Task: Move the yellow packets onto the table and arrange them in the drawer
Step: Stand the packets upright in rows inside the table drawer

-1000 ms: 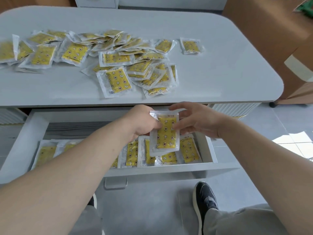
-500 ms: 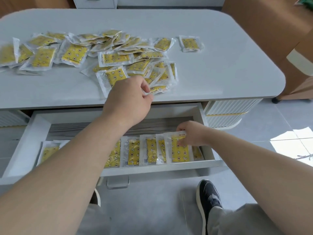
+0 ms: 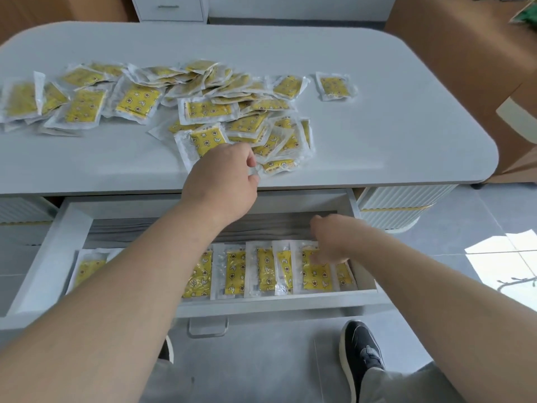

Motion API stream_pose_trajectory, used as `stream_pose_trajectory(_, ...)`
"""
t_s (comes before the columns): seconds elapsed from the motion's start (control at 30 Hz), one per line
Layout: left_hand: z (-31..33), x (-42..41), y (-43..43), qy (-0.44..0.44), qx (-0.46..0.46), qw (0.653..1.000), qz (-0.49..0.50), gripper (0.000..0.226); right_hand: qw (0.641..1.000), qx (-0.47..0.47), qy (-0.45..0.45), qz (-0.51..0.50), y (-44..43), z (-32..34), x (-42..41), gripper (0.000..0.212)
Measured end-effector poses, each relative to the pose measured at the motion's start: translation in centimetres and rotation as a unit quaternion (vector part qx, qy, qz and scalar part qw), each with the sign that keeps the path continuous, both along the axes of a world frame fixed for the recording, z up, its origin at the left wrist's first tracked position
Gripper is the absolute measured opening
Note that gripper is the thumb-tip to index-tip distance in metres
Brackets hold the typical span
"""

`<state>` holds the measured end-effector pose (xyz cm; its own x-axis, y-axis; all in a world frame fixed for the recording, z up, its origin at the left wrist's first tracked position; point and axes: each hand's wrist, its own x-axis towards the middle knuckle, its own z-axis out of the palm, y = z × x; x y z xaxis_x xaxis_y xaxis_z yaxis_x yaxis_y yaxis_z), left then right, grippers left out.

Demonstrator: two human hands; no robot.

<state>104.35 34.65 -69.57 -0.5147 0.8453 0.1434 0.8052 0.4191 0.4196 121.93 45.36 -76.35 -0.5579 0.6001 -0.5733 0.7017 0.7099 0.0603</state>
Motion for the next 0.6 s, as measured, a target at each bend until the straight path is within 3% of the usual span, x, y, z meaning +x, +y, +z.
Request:
stream_pose_trajectory(0.07, -0.4, 0.2, -0.2, 0.015, -0.009, 1.000, -0.003, 0.017, 0.998, -0.044, 0.051, -0.014, -0.4, 2.2, -0.1, 0.028)
stream_pose_trajectory(0.13, -1.0, 0.3, -0.2, 0.022, -0.019, 1.000, -0.010, 0.022, 0.987, -0.097, 0.116, -0.054, -0.5, 4.7, 0.1, 0.020)
stream_pose_trajectory(0.23, -1.7, 0.4, 0.0, 0.031, -0.035, 0.998, -0.041, 0.033, 0.937, -0.158, 0.252, -0.185, 0.3, 7.0, 0.0, 0.017)
stream_pose_trajectory(0.37, -2.0, 0.3, 0.9, 0.049, -0.051, 0.993, -0.093, 0.048, 0.867, -0.034, 0.385, -0.314, 3.7, 6.3, -1.8, 0.029)
stream_pose_trajectory(0.5, -2.0, 0.2, 1.6, 0.069, -0.070, 0.987, -0.127, 0.051, 0.867, 0.044, 0.373, -0.328, 6.5, 4.5, -3.7, 0.039)
stream_pose_trajectory(0.6, -2.0, 0.1, 2.0, 0.069, -0.079, 0.986, -0.132, 0.043, 0.879, 0.057, 0.358, -0.312, 7.4, 3.5, -5.3, 0.030)
